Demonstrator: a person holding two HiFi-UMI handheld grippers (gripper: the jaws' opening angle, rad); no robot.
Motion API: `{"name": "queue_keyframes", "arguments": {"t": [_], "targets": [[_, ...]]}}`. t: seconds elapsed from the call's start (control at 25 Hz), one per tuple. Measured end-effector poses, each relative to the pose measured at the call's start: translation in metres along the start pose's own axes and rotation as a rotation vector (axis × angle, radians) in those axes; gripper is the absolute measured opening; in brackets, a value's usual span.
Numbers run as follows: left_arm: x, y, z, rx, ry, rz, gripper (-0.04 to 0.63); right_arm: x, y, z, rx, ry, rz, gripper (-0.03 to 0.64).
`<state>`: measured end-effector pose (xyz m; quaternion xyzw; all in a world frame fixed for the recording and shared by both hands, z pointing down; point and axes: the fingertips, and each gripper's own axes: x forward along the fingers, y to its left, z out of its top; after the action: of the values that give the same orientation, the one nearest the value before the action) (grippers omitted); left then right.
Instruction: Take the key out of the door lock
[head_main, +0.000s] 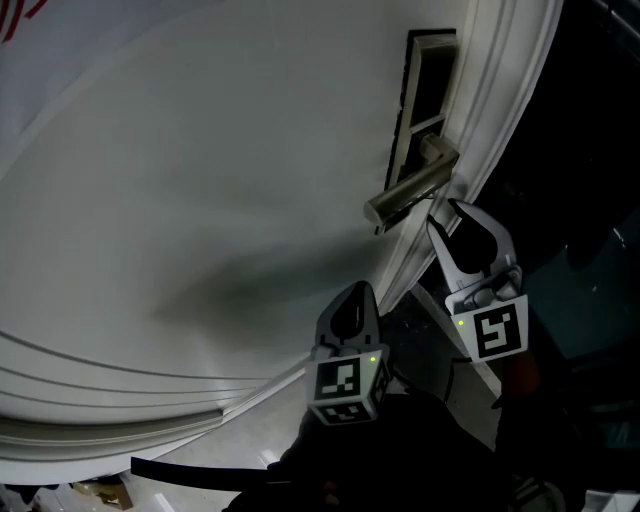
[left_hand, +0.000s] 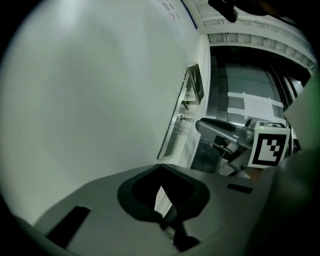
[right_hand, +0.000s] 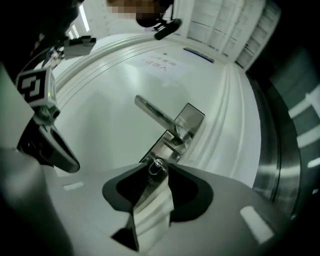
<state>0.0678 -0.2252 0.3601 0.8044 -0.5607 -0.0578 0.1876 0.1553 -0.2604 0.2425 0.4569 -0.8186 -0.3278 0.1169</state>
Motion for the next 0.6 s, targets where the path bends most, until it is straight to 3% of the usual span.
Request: {"name": "queue_keyframes", "arguments": {"t": [0.08, 0.32, 0.6], "targets": [[0.0, -0.002, 0.002, 0.008, 0.006, -0.014, 0.0, 0.006, 0.0, 0.001, -0.131, 0.025, -0.015, 0.1], [-0.006, -0.001, -0.001, 0.001, 0.011, -0.019, 0.0, 0.02, 0.004, -0.001, -0.357, 0.073, 0.004, 0.1], [-0.009, 0.005, 0.001, 0.005, 0.012, -0.016, 0.0, 0.032, 0.0, -0.005, -0.496, 0.124, 0.001, 0.1]]}}
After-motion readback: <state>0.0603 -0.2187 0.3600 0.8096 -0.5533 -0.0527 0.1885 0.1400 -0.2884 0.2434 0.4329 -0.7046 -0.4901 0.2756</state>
